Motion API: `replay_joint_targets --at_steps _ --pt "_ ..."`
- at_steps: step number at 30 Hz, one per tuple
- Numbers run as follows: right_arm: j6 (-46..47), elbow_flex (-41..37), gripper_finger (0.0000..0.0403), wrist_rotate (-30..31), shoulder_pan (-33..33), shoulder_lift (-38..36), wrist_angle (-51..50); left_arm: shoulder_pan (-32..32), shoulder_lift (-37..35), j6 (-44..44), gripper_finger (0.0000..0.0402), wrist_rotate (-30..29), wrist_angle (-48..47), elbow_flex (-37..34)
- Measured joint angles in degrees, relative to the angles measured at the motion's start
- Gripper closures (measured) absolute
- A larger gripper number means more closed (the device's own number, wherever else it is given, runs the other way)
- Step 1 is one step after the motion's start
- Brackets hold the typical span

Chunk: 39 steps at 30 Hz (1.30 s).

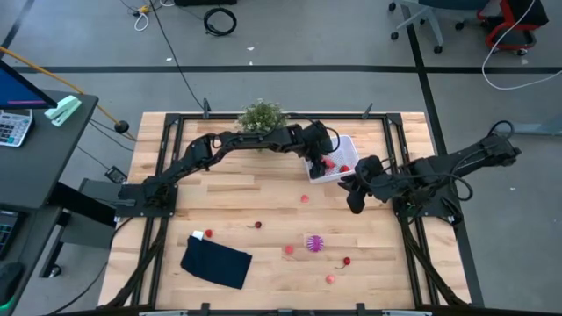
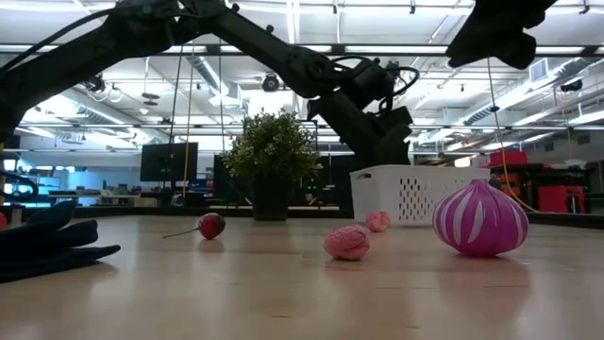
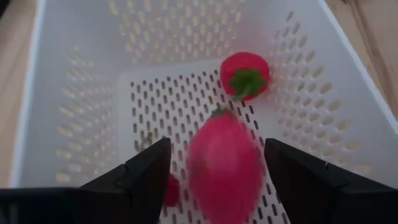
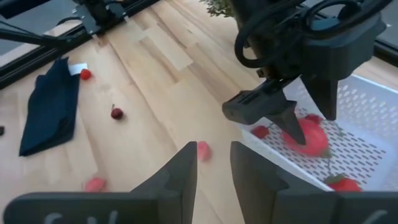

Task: Pick and placing Produce into tupperware
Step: Put the top cherry into the bin

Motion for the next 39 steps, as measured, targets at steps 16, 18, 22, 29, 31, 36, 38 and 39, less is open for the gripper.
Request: replay_joint_targets --at_steps 16,18,22,29,31,36,38,39 --pt "1.0 0.0 0.0298 0.5 0.5 0.0 -0.2 -0.4 -0.8 2.8 0.0137 0.0 -12.1 17.1" --pt "0.7 0.0 0.0298 0.5 0.5 0.0 -0.3 -0.8 -3.2 6.2 0.0137 0.0 -14.9 16.6" --pt "0.7 0.0 0.0298 0.5 0.5 0.0 -1.0 -1.9 -9.0 9.4 0.0140 0.0 -25.4 14.1" --pt "0.7 0.0 0.0298 0.5 0.5 0.0 -1.9 -6.2 -14.5 2.1 0.0143 0.2 -54.7 15.2" --pt "0.7 0.0 0.0298 0.5 0.5 0.0 -1.9 -8.4 -14.9 -0.3 0.0143 0.2 -62.1 15.1" --pt "1.0 0.0 0.0298 0.5 0.5 0.0 -1.9 -15.4 -14.9 -1.6 0.0143 0.2 -68.0 14.6" --pt "1.1 0.0 0.0298 0.5 0.5 0.0 -1.9 -18.7 -15.0 -1.6 0.0143 0.2 -65.3 13.2" --pt "1.3 0.0 0.0298 0.5 0.5 0.0 -1.9 -20.3 -14.9 -1.6 0.0143 0.2 -63.8 12.5"
